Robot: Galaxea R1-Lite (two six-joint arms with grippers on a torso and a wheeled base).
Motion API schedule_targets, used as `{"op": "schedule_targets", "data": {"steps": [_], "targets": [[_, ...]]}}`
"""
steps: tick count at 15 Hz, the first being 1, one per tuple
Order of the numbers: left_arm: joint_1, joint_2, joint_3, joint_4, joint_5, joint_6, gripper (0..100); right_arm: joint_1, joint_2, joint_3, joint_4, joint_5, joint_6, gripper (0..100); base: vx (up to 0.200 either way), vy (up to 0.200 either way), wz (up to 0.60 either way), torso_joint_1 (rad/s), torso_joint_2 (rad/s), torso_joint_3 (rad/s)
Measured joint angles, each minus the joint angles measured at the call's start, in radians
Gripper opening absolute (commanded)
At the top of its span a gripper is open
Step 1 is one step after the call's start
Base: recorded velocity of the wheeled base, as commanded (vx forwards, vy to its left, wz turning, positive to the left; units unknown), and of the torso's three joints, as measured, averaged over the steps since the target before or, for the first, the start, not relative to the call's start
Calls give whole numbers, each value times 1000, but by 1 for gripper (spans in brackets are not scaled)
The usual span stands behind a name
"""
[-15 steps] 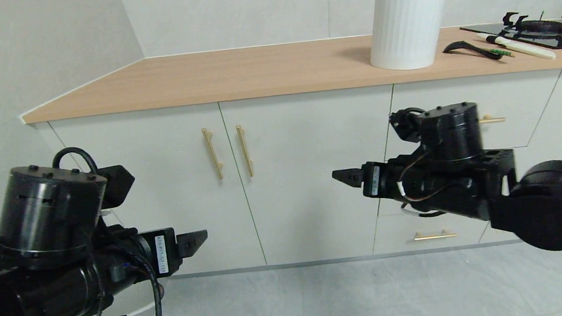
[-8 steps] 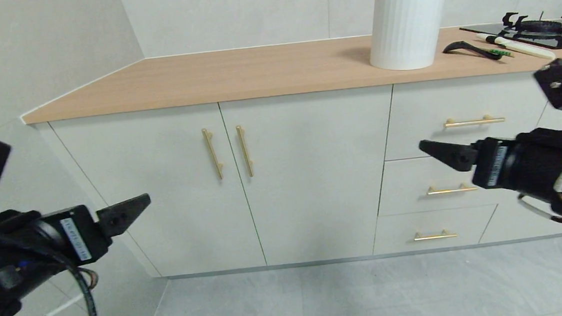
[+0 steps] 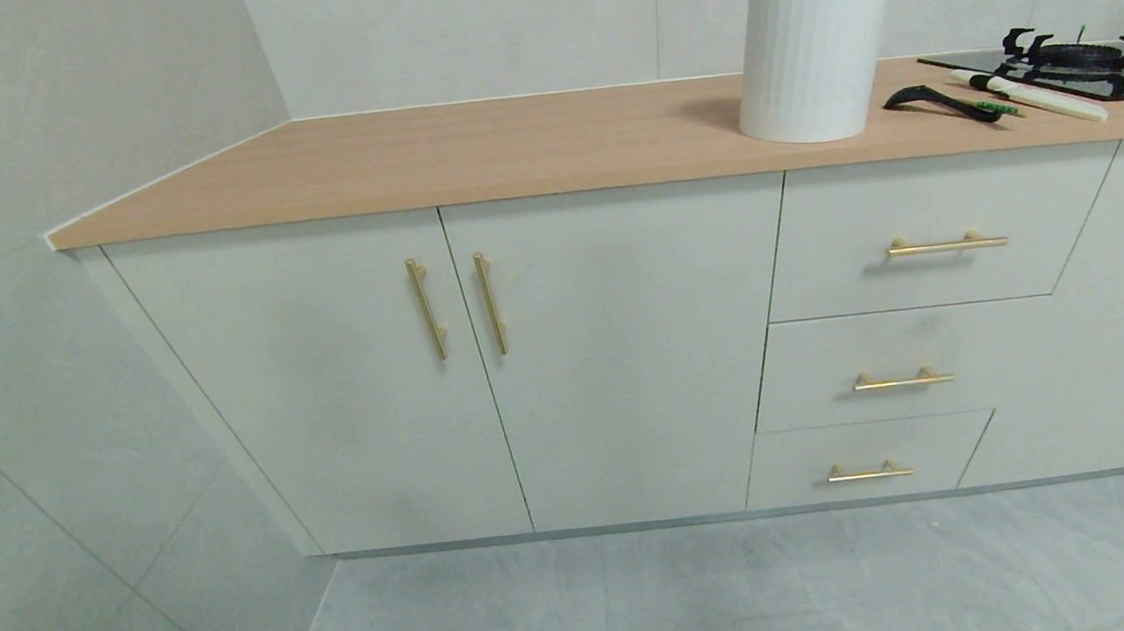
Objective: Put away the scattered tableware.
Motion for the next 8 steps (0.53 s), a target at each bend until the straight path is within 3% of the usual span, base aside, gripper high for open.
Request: {"op": "schedule_targets", "data": {"steps": [2, 4, 8], "targets": [[54, -111, 17, 35, -6, 27, 100, -102, -170, 20, 117, 13, -53, 100, 0, 0, 0, 0, 0, 0], [103, -235, 30, 113, -49, 53, 100, -190, -343, 32, 238, 36, -95, 100, 0, 0, 0, 0, 0, 0], [221, -435, 48, 200, -128, 76, 100, -323, -546, 87, 337, 68, -126, 100, 0, 0, 0, 0, 0, 0]]}}
